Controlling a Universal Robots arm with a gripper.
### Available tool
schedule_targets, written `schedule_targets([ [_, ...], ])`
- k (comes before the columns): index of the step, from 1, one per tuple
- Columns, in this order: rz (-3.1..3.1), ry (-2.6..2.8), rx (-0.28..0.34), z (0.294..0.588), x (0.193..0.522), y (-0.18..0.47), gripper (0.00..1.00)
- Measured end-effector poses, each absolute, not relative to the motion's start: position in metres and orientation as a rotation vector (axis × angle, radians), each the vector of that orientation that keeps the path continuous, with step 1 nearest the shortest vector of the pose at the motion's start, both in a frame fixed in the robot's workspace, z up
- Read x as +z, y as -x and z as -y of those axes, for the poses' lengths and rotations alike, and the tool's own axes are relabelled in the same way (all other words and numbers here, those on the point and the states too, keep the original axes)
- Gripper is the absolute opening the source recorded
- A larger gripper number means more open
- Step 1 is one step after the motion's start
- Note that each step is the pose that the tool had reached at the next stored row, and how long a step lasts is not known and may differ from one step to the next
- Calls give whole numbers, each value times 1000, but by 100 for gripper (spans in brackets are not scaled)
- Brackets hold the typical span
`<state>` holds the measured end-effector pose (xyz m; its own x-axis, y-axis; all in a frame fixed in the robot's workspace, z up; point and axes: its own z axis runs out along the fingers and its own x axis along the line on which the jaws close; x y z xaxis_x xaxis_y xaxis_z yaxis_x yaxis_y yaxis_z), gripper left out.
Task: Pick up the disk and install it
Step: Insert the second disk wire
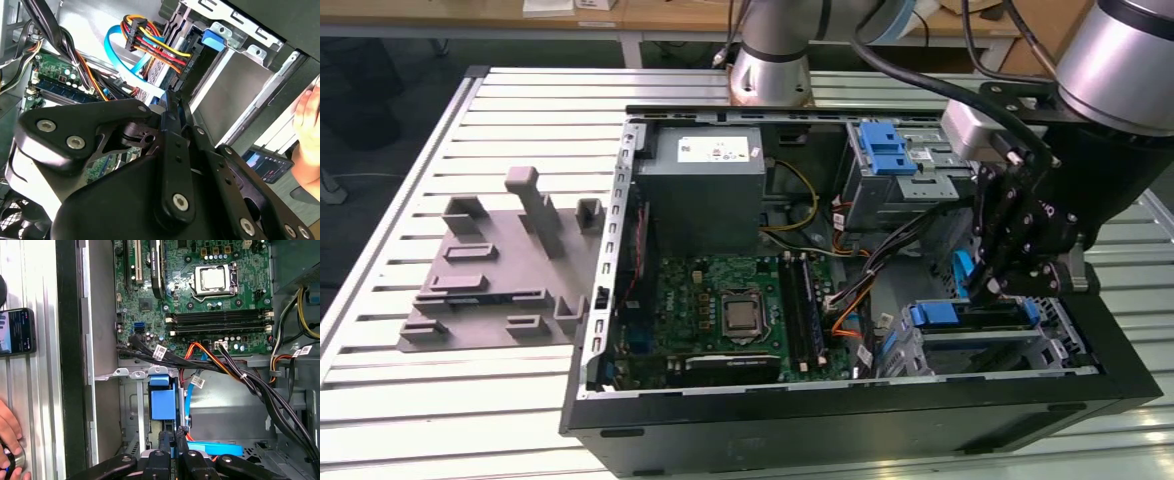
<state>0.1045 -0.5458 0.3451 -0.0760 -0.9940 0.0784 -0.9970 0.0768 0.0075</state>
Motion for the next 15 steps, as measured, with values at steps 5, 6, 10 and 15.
schedule_targets([
  [5, 2260, -2094, 69, 546, 342, -106, 16],
  [6, 2261, -2094, 68, 546, 342, -106, 16],
  [10, 2261, -2094, 68, 545, 340, -108, 16],
  [15, 2261, -2094, 67, 545, 339, -108, 16],
])
